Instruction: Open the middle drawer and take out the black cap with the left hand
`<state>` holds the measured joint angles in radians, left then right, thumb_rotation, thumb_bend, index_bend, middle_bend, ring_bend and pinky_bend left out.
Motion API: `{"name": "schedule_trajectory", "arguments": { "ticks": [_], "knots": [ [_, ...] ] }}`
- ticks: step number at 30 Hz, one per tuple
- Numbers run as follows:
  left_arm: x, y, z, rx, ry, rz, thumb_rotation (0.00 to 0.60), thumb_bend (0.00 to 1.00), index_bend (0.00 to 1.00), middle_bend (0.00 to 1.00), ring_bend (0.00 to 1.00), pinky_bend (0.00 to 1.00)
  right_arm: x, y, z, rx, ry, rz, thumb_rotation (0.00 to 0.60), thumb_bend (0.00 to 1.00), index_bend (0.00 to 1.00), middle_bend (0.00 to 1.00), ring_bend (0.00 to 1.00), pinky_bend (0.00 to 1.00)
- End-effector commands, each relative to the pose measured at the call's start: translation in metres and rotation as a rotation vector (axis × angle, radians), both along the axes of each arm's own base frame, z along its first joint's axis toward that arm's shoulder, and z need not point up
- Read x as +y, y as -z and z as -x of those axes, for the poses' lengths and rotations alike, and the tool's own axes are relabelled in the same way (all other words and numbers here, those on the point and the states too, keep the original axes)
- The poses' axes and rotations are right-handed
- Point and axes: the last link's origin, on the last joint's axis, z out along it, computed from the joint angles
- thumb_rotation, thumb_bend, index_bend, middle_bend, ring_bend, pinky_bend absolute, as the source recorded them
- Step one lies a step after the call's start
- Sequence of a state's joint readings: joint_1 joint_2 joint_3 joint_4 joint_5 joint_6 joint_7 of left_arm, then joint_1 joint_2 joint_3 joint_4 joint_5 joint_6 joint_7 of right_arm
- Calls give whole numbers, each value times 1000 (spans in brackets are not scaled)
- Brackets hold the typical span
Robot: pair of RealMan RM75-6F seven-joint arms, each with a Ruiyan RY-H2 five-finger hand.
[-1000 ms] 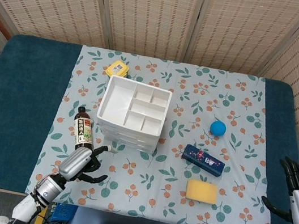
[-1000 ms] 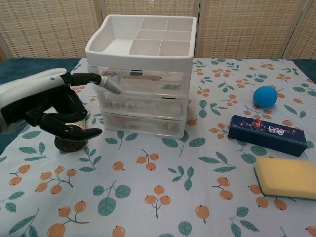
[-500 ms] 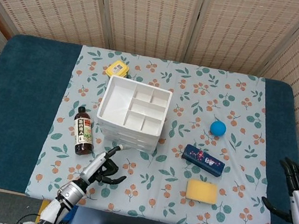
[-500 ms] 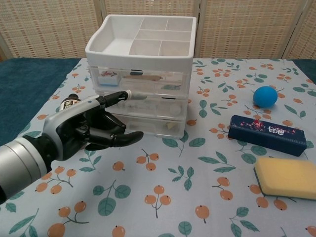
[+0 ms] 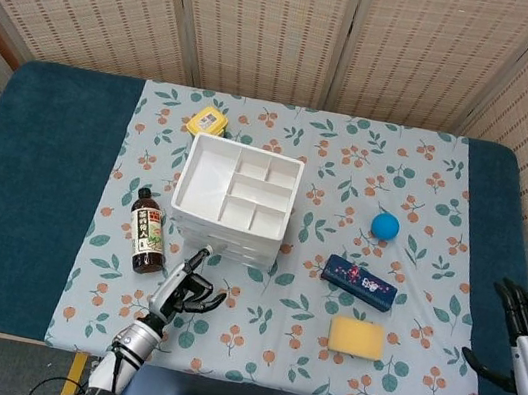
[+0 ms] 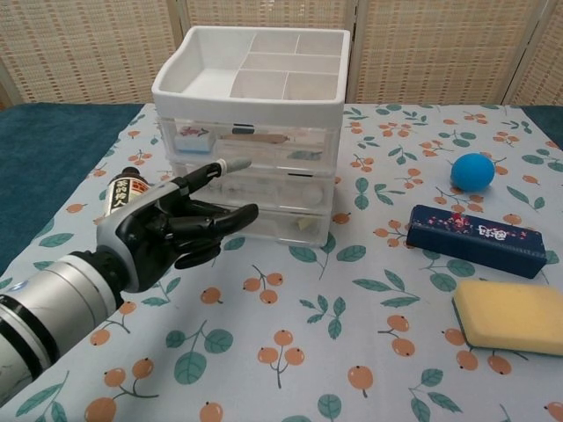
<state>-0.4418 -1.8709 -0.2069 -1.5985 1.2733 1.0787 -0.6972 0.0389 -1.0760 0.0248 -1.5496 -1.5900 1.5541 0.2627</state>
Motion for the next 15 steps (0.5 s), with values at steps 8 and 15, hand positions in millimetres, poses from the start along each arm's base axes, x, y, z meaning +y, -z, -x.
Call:
{"name": "schedule_trajectory", "arguments": {
  "ticks": [8, 15],
  "knots": [
    [7, 5, -4, -88, -52, 31, 600, 299, 128, 1000, 1000, 1000, 1, -1, 0, 3, 7, 4, 600, 195, 0, 0, 0, 0],
    [11, 7, -9, -135, -67, 46, 600, 299, 128, 1000, 1000, 1000, 1, 0, 1, 3, 13, 2, 600, 196, 0, 0, 0, 0]
  ]
}}
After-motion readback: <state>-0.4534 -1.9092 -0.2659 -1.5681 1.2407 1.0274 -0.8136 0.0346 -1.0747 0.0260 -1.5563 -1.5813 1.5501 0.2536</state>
